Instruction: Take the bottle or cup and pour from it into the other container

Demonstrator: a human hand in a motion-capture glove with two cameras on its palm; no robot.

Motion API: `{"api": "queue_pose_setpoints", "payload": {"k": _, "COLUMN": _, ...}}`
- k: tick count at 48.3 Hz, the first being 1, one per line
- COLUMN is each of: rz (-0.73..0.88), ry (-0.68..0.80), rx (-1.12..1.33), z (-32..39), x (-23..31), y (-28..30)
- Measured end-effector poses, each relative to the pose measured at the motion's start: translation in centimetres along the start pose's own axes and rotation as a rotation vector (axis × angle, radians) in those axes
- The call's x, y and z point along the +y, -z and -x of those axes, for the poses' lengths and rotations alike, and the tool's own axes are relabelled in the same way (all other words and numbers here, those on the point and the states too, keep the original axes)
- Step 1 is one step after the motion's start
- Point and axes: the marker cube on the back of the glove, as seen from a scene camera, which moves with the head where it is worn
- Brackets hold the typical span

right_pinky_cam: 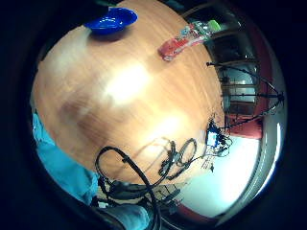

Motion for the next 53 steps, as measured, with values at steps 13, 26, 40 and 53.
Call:
{"api": "queue_pose_setpoints", "payload": {"k": 13, "rz": 0.006, "ry": -0.039, "rx": 0.008, "z": -1.9, "x": 1.2, "y": 0.0}}
{"api": "queue_pose_setpoints", "payload": {"k": 26, "rz": 0.006, "ry": -0.102, "rx": 0.016, "z": -4.6, "x": 3.1, "y": -0.5}}
{"api": "queue_pose_setpoints", "payload": {"k": 40, "rz": 0.013, "ry": -0.235, "rx": 0.047, "z": -10.5, "x": 5.4, "y": -0.3}}
{"api": "queue_pose_setpoints", "payload": {"k": 53, "rz": 0.045, "ry": -0.321, "rx": 0.102, "z": -16.3, "x": 6.1, "y": 0.5}}
